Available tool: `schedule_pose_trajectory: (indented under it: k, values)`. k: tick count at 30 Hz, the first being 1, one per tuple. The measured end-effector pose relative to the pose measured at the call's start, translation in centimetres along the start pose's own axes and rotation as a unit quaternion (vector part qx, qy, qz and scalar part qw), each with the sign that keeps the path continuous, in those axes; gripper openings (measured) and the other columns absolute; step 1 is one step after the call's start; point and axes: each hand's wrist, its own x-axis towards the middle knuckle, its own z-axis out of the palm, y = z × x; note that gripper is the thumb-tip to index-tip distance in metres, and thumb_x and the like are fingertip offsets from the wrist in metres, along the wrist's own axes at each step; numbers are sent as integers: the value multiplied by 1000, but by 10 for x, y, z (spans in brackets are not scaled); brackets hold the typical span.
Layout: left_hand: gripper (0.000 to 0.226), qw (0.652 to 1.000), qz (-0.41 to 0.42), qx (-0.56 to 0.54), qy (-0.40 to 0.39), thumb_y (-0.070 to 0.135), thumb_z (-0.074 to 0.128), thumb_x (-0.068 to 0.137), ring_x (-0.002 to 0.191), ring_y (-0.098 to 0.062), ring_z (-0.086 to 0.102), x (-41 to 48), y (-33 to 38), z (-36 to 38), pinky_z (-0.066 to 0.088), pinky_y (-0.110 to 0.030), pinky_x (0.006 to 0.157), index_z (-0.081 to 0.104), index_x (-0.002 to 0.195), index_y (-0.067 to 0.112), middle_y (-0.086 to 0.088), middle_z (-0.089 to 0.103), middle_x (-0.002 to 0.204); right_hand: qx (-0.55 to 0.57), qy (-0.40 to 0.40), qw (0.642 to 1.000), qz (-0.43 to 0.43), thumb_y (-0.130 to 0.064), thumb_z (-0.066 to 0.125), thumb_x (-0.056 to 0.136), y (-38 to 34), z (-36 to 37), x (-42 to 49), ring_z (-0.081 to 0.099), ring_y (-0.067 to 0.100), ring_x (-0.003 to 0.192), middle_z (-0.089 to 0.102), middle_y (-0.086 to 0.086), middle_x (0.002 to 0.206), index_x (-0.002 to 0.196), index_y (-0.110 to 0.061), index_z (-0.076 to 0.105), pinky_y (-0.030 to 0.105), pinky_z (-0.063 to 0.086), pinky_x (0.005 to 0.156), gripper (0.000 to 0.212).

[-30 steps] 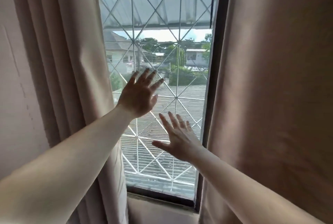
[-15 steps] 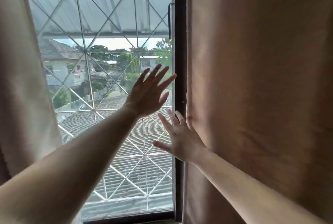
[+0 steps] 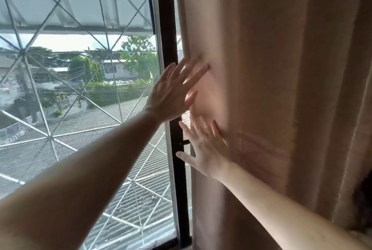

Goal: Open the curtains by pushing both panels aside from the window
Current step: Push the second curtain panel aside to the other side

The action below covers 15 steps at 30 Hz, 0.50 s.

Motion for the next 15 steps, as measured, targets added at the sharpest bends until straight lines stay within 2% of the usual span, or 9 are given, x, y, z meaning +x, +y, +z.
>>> schedule_pose_trajectory:
  k: [2,7,15]
  values:
    - [69,1000,3,-12,9,49,36,107,162,-26,15,5,5,6,21,-50,130,7,168,34,-3,7,177,-1,5,1000,14,-75,37,95,7,0,-5,-2,31,161,-7,4,177,167,-33,4,56,0,129,90]
    - [69,999,14,-36,4,52,30,108,163,-26,10,16,25,20,20,-51,130,3,168,33,-4,4,177,-26,12,999,38,-76,41,96,25,1,-16,4,33,161,6,9,176,167,-34,3,55,3,130,91]
    - [70,998,20,-62,6,51,34,108,163,-27,15,37,49,35,22,-48,130,6,168,30,-4,9,177,-43,2,998,51,-75,39,96,59,2,-19,3,33,161,6,10,176,167,-31,0,54,2,130,93]
